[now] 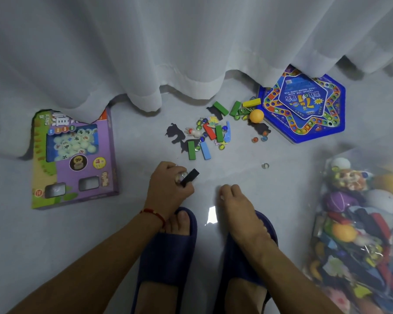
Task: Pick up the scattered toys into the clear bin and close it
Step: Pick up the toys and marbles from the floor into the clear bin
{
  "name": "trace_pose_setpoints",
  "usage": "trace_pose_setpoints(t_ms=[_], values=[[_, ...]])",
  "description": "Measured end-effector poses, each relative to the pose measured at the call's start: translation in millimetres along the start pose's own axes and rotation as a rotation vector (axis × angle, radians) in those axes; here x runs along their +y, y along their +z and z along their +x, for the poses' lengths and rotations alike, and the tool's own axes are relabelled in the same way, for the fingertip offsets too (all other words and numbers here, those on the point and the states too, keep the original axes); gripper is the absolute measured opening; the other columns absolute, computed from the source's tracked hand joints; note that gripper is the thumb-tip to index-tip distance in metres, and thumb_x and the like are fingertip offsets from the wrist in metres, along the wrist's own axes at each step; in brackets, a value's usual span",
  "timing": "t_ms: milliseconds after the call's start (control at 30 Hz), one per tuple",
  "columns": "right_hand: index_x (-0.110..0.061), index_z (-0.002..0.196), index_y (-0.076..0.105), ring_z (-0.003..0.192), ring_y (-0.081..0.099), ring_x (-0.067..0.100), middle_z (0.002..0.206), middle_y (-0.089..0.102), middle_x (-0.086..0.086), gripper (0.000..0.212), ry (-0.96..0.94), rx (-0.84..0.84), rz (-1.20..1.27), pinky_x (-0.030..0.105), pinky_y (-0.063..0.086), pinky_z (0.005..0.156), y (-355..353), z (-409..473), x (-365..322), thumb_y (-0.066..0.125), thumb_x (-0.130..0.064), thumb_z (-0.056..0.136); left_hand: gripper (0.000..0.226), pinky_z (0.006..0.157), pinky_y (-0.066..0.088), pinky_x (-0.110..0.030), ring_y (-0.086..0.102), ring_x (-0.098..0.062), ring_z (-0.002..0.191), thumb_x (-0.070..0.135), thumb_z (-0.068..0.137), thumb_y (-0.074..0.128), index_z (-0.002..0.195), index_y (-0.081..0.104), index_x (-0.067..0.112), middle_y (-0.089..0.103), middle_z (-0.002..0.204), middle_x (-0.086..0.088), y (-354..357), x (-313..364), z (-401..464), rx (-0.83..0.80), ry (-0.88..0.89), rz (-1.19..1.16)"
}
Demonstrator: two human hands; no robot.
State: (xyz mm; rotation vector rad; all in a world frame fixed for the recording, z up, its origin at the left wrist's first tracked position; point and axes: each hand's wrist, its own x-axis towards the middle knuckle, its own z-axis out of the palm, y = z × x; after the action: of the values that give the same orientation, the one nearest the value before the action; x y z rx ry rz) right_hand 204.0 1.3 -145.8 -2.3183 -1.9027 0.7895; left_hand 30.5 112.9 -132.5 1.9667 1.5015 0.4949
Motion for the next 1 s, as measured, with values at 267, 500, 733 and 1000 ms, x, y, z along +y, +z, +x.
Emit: trace_pose_setpoints(t_ms=[267,500,733,1000], values=[[-0.008,0.114,0.063,0.072,0.07,0.02,0.089,0.07,0.012,0.02,0.525,0.159,1.017,0.033,0.062,0.075,-106,3,-12,0.052,-0.007,0.097,0.024,0.076,0.06,-0.028,0.068,-0.015,0.074,0.014,0.079,0.076,0.102,0.075,0.011,0.074,0.085,-0.004,-43,117,-10,-0.246,-0.416,-0.679],[-0.002,0.101,0.062,0.068,0.061,0.02,0.077,0.058,0.011,0.017,0.431,0.731,1.756,0.024,0.057,0.058,-265,-117,38,0.05,0.006,0.091,0.008,0.062,0.056,-0.023,0.058,-0.021,0.07,0.003,0.087,0.065,0.093,0.067,-0.001,0.059,0.081,-0.015,-70,299,-16,-0.767,-0.208,-0.911],[-0.007,0.11,0.039,0.084,0.044,0.031,0.103,0.046,0.02,0.034,0.674,0.784,2.068,0.039,0.041,0.102,-288,-208,125,0.054,-0.021,0.083,0.038,0.089,0.057,-0.037,0.067,-0.027,0.095,0.006,0.09,0.063,0.126,0.053,-0.002,0.055,0.121,-0.018,-27,412,-51,-1.013,-0.146,-0.684],[-0.001,0.121,0.06,0.099,0.062,0.032,0.114,0.057,0.016,0.036,0.642,0.773,1.504,0.042,0.057,0.085,-295,-197,108,0.057,-0.023,0.092,0.025,0.073,0.06,-0.035,0.061,-0.029,0.084,0.003,0.089,0.055,0.112,0.063,0.001,0.06,0.102,-0.018,-51,342,-18,-0.658,-0.214,-0.733]])
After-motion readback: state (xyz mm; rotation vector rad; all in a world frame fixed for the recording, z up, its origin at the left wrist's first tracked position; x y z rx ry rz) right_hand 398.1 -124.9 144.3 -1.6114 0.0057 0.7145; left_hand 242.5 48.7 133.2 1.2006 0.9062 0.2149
